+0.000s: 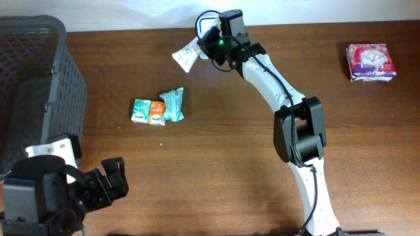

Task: Scan the item barcode
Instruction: 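Hold the white tube up to the barcode scanner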

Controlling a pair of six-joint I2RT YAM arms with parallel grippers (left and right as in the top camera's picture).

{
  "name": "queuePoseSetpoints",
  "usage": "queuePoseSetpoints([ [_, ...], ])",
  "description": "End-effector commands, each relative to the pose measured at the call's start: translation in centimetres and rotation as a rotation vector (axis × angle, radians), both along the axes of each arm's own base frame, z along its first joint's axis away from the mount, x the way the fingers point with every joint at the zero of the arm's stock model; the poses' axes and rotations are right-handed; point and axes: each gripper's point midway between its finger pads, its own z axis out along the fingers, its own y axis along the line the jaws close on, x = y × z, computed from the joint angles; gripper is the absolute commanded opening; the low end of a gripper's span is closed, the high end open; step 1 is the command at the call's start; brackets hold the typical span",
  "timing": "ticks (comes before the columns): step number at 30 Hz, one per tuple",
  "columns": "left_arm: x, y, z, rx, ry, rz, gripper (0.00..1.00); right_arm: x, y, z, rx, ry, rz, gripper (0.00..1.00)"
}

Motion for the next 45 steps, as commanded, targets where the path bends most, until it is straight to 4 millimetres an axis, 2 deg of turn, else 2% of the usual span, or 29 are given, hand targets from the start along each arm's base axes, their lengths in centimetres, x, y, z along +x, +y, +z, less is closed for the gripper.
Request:
queuePoseSetpoints([
  [1, 0.0, 0.2, 0.1, 0.004, -0.005, 0.013, 0.99, 0.0, 0.4, 2.6, -0.043, -0.105, 0.091, 0.04],
  [4, 0.0, 0.2, 0.1, 0.004, -0.005, 0.013, 0.99, -1.0, 0.4, 1.6, -0.128, -0.124, 0.185, 0.04],
  [8, 0.0, 0.2, 0.1, 0.004, -0.005, 0.013, 0.99, -1.3, 0.8, 1.7, -0.113, -0.131, 0.216, 0.04],
  [13, 0.0, 0.2, 0.1, 0.004, -0.005, 0.013, 0.99, -1.9, 1.2, 0.0, -0.105, -0.098, 0.263, 0.04],
  [16, 0.0, 0.2, 0.1, 0.004, -0.005, 0.013, 0.99, -1.7, 1.2, 0.5, -0.120, -0.135, 0.279, 0.04],
  [19, 0.0, 0.2, 0.1, 0.004, -0.005, 0.013, 0.99, -0.7, -0.5, 0.5, -0.128, -0.137, 0.243, 0.04],
  [24, 0.0, 0.2, 0.1, 0.004, -0.005, 0.013, 0.99, 1.7, -4.9, 2.6, -0.145, -0.161, 0.154, 0.04],
  [26, 0.0, 0.2, 0.1, 0.004, -0.005, 0.013, 0.99, 1.8, -5.5, 2.1, -0.176, -0.149, 0.128, 0.04],
  [28, 0.0, 0.2, 0.1, 0.004, -0.005, 0.013, 0.99, 1.4, -5.0, 1.6, -0.194, -0.135, 0.134, 0.04],
  [31, 0.0, 0.2, 0.1, 0.004, -0.005, 0.013, 0.99, 0.3, -2.5, 1.5, -0.204, -0.144, 0.183, 0.04],
  [34, 0.0, 0.2, 0.1, 0.004, -0.005, 0.013, 0.99, -0.1, -3.0, 0.2, -0.280, -0.103, 0.140, 0.04],
  [36, 0.0, 0.2, 0.1, 0.004, -0.005, 0.013, 0.99, 0.0, -3.1, 0.2, -0.304, -0.120, 0.156, 0.04],
  [39, 0.0, 0.2, 0.1, 0.004, -0.005, 0.013, 0.99, 0.6, -4.8, 1.9, -0.320, -0.158, 0.146, 0.04],
  [41, 0.0, 0.2, 0.1, 0.004, -0.005, 0.013, 0.99, 0.8, -6.9, 4.0, -0.342, -0.183, 0.134, 0.04],
  [43, 0.0, 0.2, 0.1, 0.004, -0.005, 0.013, 0.99, 0.7, -10.9, 6.2, -0.354, -0.161, 0.082, 0.04],
  [45, 0.0, 0.2, 0.1, 0.004, -0.005, 0.013, 0.99, 0.4, -15.2, 7.3, -0.363, -0.118, 0.023, 0.04],
])
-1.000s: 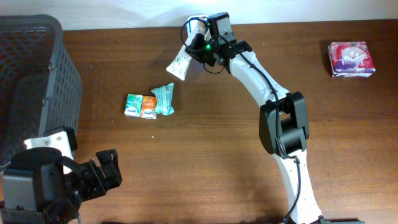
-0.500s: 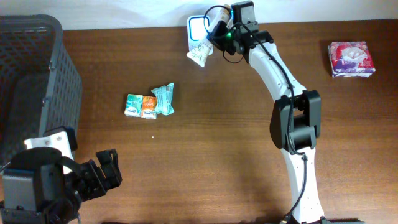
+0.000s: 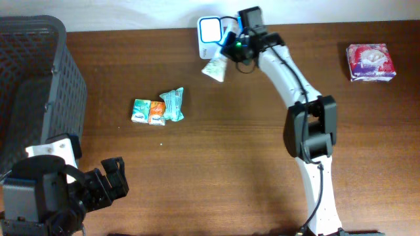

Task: Scan the item barcode
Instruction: 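Hold the white tube up to the barcode scanner, then carry the tube to the right side and release it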

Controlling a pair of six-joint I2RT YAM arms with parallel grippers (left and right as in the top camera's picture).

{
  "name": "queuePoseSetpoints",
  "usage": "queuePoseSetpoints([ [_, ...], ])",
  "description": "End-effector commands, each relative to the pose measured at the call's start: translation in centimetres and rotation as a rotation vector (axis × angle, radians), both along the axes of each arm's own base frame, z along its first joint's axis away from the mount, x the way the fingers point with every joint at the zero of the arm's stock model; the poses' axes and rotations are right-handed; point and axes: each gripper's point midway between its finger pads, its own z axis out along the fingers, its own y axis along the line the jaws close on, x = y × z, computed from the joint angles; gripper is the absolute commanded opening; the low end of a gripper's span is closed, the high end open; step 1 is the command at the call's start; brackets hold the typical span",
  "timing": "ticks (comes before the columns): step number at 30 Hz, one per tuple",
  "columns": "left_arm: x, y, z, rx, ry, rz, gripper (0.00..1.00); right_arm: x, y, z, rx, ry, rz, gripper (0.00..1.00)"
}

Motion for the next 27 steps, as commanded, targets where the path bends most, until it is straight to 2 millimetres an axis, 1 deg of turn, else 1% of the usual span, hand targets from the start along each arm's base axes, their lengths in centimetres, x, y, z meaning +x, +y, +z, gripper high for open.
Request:
queuePoseSetpoints([
  [1, 0.0, 0.2, 0.1, 0.004, -0.005, 0.013, 0.99, 0.7, -8.2, 10.0, 0.002, -0.124, -0.122, 0.04],
  [2, 0.0, 0.2, 0.1, 0.004, -0.005, 0.013, 0.99, -0.2, -12.0, 9.9, 0.007, -0.059, -0.202, 0.04],
  [3, 0.0, 0.2, 0.1, 0.004, -0.005, 0.013, 0.99, -0.9, -14.5, 9.6, 0.015, -0.008, -0.264, 0.04],
  [4, 0.0, 0.2, 0.1, 0.004, -0.005, 0.013, 0.99, -2.0, -18.1, 8.8, 0.031, 0.066, -0.356, 0.04],
  [5, 0.0, 0.2, 0.1, 0.004, -0.005, 0.013, 0.99, -3.0, -20.8, 8.1, 0.039, 0.121, -0.421, 0.04],
  [6, 0.0, 0.2, 0.1, 0.004, -0.005, 0.013, 0.99, -3.8, -22.9, 7.7, 0.037, 0.155, -0.460, 0.04],
  [7, 0.0, 0.2, 0.1, 0.004, -0.005, 0.013, 0.99, -6.0, -27.7, 6.7, 0.041, 0.238, -0.553, 0.04],
  [8, 0.0, 0.2, 0.1, 0.004, -0.005, 0.013, 0.99, -7.0, -29.5, 6.4, 0.044, 0.268, -0.590, 0.04],
  [9, 0.0, 0.2, 0.1, 0.004, -0.005, 0.013, 0.99, -8.2, -31.8, 6.0, 0.044, 0.302, -0.639, 0.05],
  [10, 0.0, 0.2, 0.1, 0.004, -0.005, 0.013, 0.99, -9.1, -33.5, 5.7, 0.036, 0.324, -0.676, 0.05],
  [11, 0.0, 0.2, 0.1, 0.004, -0.005, 0.013, 0.99, -10.4, -35.6, 5.3, 0.011, 0.350, -0.728, 0.05],
  [12, 0.0, 0.2, 0.1, 0.004, -0.005, 0.013, 0.99, -11.4, -37.6, 5.1, -0.020, 0.370, -0.776, 0.11],
  [13, 0.0, 0.2, 0.1, 0.004, -0.005, 0.013, 0.99, -12.8, -40.0, 4.8, -0.063, 0.388, -0.837, 0.15],
  [14, 0.0, 0.2, 0.1, 0.004, -0.005, 0.013, 0.99, -13.4, -41.2, 4.7, -0.084, 0.395, -0.866, 0.15],
  [16, 0.0, 0.2, 0.1, 0.004, -0.005, 0.013, 0.99, -13.8, -42.4, 4.7, -0.096, 0.389, -0.892, 0.15],
  [20, 0.0, 0.2, 0.1, 0.004, -0.005, 0.013, 0.99, -12.8, -43.8, 5.2, -0.128, 0.326, -0.916, 0.17],
  [21, 0.0, 0.2, 0.1, 0.004, -0.005, 0.013, 0.99, -12.8, -44.0, 5.3, -0.139, 0.320, -0.922, 0.20],
  [23, 0.0, 0.2, 0.1, 0.004, -0.005, 0.013, 0.99, -12.8, -44.2, 5.3, -0.155, 0.316, -0.921, 0.25],
  [24, 0.0, 0.2, 0.1, 0.004, -0.005, 0.013, 0.99, -12.8, -44.2, 5.3, -0.174, 0.314, -0.889, 0.25],
  [25, 0.0, 0.2, 0.1, 0.004, -0.005, 0.013, 0.99, -12.8, -43.9, 5.2, -0.202, 0.314, -0.839, 0.27],
  [26, 0.0, 0.2, 0.1, 0.004, -0.005, 0.013, 0.99, -13.1, -43.6, 4.9, -0.223, 0.329, -0.796, 0.31],
  [27, 0.0, 0.2, 0.1, 0.004, -0.005, 0.013, 0.99, -13.5, -43.1, 4.7, -0.224, 0.355, -0.784, 0.32],
])
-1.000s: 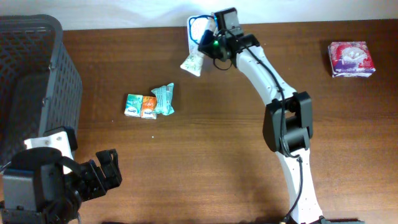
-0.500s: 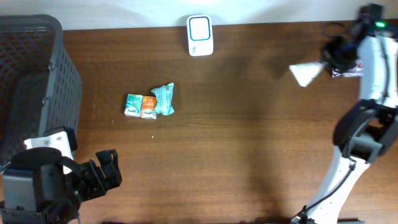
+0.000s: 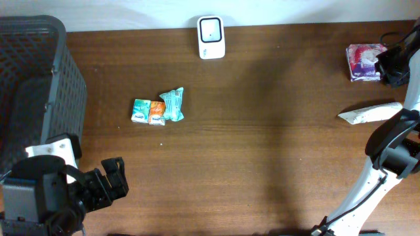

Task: Scan the item barcode
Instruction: 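Carry the tube to the right side and release it, then reach the right gripper to the light-green wipes pack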

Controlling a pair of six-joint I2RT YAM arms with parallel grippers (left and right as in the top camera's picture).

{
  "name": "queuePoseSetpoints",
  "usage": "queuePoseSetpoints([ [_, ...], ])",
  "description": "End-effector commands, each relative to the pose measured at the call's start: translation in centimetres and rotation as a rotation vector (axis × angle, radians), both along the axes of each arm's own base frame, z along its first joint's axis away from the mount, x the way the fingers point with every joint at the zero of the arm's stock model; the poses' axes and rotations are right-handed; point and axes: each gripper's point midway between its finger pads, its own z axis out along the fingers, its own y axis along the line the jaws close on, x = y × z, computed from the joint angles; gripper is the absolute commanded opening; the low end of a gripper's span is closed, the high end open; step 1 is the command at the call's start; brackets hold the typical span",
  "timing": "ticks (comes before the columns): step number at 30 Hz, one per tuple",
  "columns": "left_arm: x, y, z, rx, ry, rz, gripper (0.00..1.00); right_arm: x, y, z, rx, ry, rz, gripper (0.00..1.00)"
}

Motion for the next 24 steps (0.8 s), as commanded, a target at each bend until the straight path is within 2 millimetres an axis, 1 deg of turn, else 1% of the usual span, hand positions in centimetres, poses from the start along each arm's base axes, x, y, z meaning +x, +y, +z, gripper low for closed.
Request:
queuePoseSetpoints([
  [1, 0.0, 0.2, 0.1, 0.004, -0.005, 0.013, 0.99, -0.9, 1.0, 2.1, -0.042, 0.026, 0.085, 0.32],
  [6, 0.0, 0.2, 0.1, 0.004, -0.005, 0.013, 0.99, -2.9, 1.6, 1.5, -0.017, 0.115, 0.080, 0.33],
  [7, 0.0, 0.2, 0.1, 0.004, -0.005, 0.013, 0.99, -3.3, 2.0, 1.3, 0.000, 0.129, 0.085, 0.33],
  [8, 0.0, 0.2, 0.1, 0.004, -0.005, 0.013, 0.99, -3.3, 3.5, 1.2, 0.045, 0.135, 0.127, 0.32],
  [10, 0.0, 0.2, 0.1, 0.004, -0.005, 0.013, 0.99, -2.0, 7.4, 1.3, 0.135, 0.080, 0.346, 0.32],
  [11, 0.0, 0.2, 0.1, 0.004, -0.005, 0.013, 0.99, -1.3, 9.5, 1.6, 0.179, 0.040, 0.450, 0.32],
  [12, 0.0, 0.2, 0.1, 0.004, -0.005, 0.013, 0.99, -0.4, 13.0, 2.1, 0.234, -0.016, 0.598, 0.33],
  [13, 0.0, 0.2, 0.1, 0.004, -0.005, 0.013, 0.99, 0.3, 16.7, 2.5, 0.262, -0.045, 0.732, 0.37],
  [15, 0.0, 0.2, 0.1, 0.004, -0.005, 0.013, 0.99, 0.6, 20.7, 2.4, 0.260, -0.031, 0.840, 0.44],
  [16, 0.0, 0.2, 0.1, 0.004, -0.005, 0.013, 0.99, 0.8, 24.8, 2.3, 0.251, -0.011, 0.930, 0.49],
  [17, 0.0, 0.2, 0.1, 0.004, -0.005, 0.013, 0.99, 0.9, 27.8, 2.3, 0.248, -0.010, 0.993, 0.55],
  [18, 0.0, 0.2, 0.1, 0.004, -0.005, 0.013, 0.99, 1.0, 31.0, 2.2, 0.241, -0.016, 1.062, 0.64],
  [19, 0.0, 0.2, 0.1, 0.004, -0.005, 0.013, 0.99, 1.0, 34.5, 2.0, 0.233, -0.026, 1.136, 0.76],
  [20, 0.0, 0.2, 0.1, 0.004, -0.005, 0.013, 0.99, 0.9, 37.4, 1.9, 0.225, -0.039, 1.197, 0.80],
  [21, 0.0, 0.2, 0.1, 0.004, -0.005, 0.013, 0.99, 0.7, 40.5, 1.6, 0.218, -0.053, 1.262, 0.86],
  [22, 0.0, 0.2, 0.1, 0.004, -0.005, 0.013, 0.99, 0.4, 44.5, 1.2, 0.206, -0.080, 1.345, 0.99],
  [23, 0.0, 0.2, 0.1, 0.004, -0.005, 0.013, 0.99, 0.1, 47.7, 0.6, 0.203, -0.099, 1.396, 0.99],
  [24, 0.0, 0.2, 0.1, 0.004, -0.005, 0.013, 0.99, -0.2, 49.8, 0.1, 0.209, -0.109, 1.414, 0.99],
])
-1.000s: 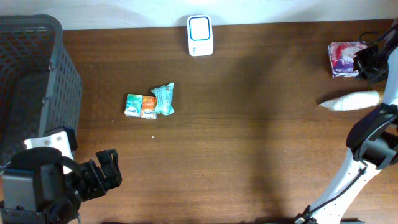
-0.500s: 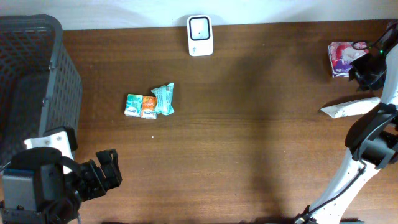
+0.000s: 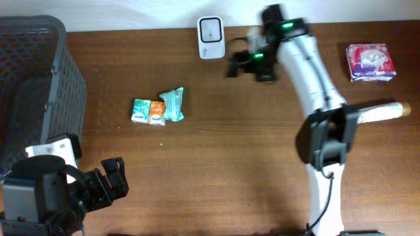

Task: Scan the item barcode
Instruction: 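Reach the right gripper to the light-green wipes pack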

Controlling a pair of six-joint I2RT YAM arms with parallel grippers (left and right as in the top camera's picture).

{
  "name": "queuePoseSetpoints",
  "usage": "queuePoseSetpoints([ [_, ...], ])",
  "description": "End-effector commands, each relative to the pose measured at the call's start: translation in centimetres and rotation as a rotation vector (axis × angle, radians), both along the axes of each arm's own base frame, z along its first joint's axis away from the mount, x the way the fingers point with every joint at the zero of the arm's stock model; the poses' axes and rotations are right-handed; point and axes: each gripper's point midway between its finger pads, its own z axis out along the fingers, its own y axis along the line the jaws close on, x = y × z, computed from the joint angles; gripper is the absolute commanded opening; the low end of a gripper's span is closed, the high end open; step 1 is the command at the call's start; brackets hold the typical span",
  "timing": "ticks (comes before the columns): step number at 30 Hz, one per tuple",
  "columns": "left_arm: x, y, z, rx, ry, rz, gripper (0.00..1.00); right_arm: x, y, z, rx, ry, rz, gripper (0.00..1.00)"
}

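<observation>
The white barcode scanner (image 3: 211, 28) stands at the table's far edge. Just to its right my right gripper (image 3: 235, 64) hovers, blurred, fingers pointing left; they look open with nothing between them. A white pouch (image 3: 382, 111) lies flat at the right edge, partly behind the right arm's elbow. Near the middle left lie a teal packet (image 3: 173, 103) and a green-and-orange packet (image 3: 148, 111), touching each other. My left gripper (image 3: 111, 178) rests open at the bottom left, holding nothing.
A dark mesh basket (image 3: 39, 72) fills the left side. A purple-and-white pack (image 3: 371, 61) sits at the far right. The right arm's white links (image 3: 308, 72) cross the table from the front edge toward the scanner.
My right gripper was at the far right by the purple pack and is now left of there, beside the scanner. The white pouch stays on the table at the right, slightly shifted.
The right gripper first held the white pouch over the scanner's spot, then just beside the scanner. Then the pouch lay on the table at the right with the gripper near the purple pack. Now the gripper is empty beside the scanner. The left arm stayed still.
</observation>
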Motion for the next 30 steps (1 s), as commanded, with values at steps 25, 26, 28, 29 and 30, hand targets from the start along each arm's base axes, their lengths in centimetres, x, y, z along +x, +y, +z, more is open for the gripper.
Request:
queuePoseSetpoints([
  [25, 0.0, 0.2, 0.1, 0.004, -0.004, 0.013, 0.99, -5.4, 17.8, -11.0, 0.172, 0.193, 0.106, 0.49],
  [26, 0.0, 0.2, 0.1, 0.004, -0.004, 0.013, 0.99, -5.8, 18.3, -11.0, 0.171, 0.188, 0.127, 0.49],
  [28, 0.0, 0.2, 0.1, 0.004, -0.004, 0.013, 0.99, -6.9, 19.4, -11.1, 0.164, 0.183, 0.165, 0.44],
  [29, 0.0, 0.2, 0.1, 0.004, -0.004, 0.013, 0.99, -7.5, 19.7, -11.5, 0.142, 0.177, 0.182, 0.36],
  [30, 0.0, 0.2, 0.1, 0.004, -0.004, 0.013, 0.99, -7.8, 19.6, -12.1, 0.105, 0.165, 0.194, 0.25],
])
